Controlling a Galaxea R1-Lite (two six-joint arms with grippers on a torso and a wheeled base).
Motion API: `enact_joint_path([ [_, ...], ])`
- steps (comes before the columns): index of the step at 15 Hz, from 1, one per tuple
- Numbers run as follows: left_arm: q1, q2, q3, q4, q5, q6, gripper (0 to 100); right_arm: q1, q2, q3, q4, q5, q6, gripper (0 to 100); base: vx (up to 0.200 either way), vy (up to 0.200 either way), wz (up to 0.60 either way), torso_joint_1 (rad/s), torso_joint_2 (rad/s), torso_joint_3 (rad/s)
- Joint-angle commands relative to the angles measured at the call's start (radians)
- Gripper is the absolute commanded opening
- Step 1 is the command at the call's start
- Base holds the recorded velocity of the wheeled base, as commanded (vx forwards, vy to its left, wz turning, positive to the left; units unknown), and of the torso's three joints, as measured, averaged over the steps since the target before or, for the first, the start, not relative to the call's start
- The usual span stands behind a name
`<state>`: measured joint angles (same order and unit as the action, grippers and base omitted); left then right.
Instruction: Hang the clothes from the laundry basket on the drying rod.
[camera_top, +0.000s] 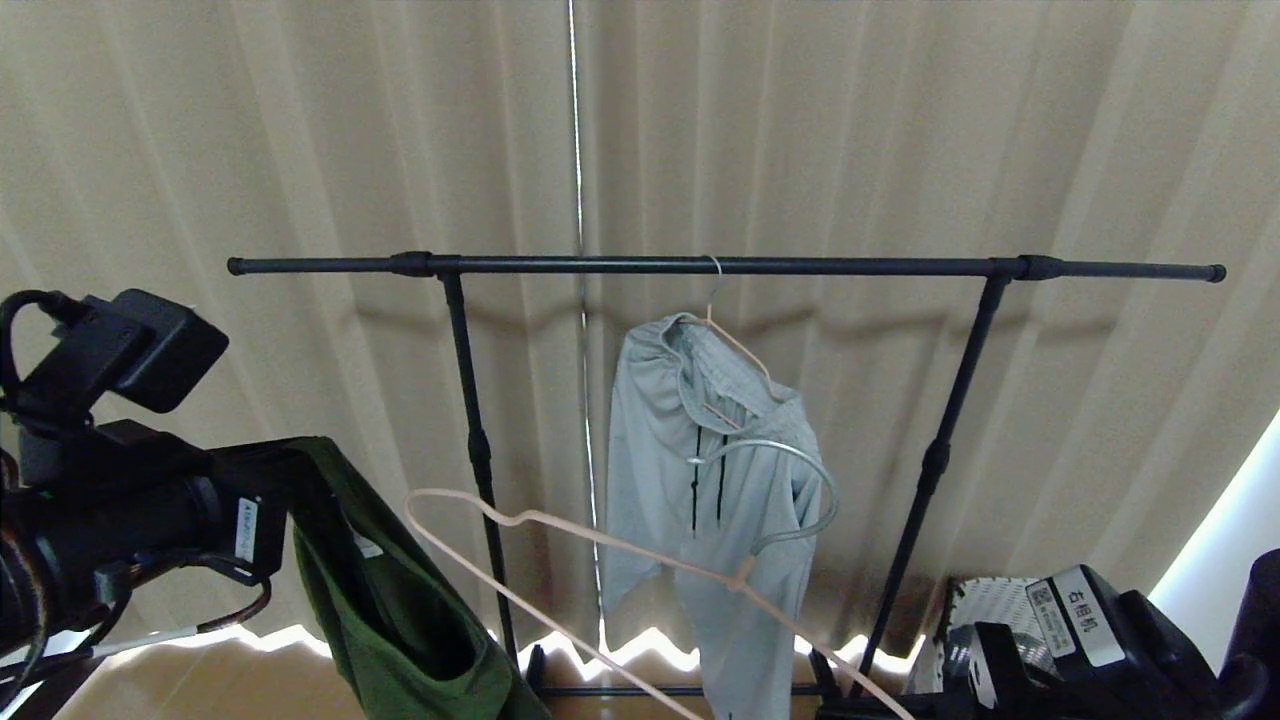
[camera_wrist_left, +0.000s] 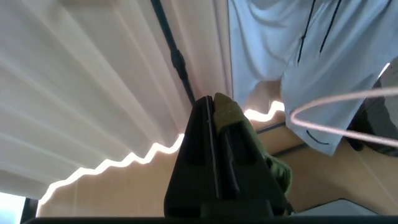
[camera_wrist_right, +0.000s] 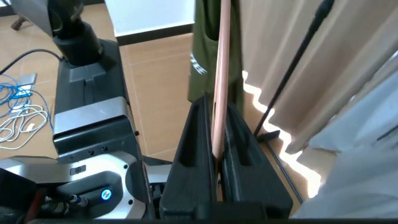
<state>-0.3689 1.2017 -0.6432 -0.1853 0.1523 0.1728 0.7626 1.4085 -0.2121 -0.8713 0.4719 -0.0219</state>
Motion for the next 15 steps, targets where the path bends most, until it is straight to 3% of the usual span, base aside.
enact_joint_path([
  [1, -0.041, 0.045, -0.019, 0.000, 0.006, -0.010, 0, 0.018, 0.004, -0.007, 0.000, 0.007, -0.001, 0, 0.000, 0.000, 0.00, 0.000, 0.00, 0.000],
  [8, -0.108, 0.108, -0.029, -0.072, 0.070, -0.013, 0, 0.037, 0.032, -0.020, -0.002, 0.005, -0.003, 0, 0.000, 0.000, 0.00, 0.000, 0.00, 0.000],
  [15, -0.125, 0.056, -0.023, -0.068, 0.085, -0.013, 0, -0.025, 0.155, -0.105, -0.003, 0.001, 0.000, 0, 0.000, 0.000, 0.00, 0.000, 0.00, 0.000],
])
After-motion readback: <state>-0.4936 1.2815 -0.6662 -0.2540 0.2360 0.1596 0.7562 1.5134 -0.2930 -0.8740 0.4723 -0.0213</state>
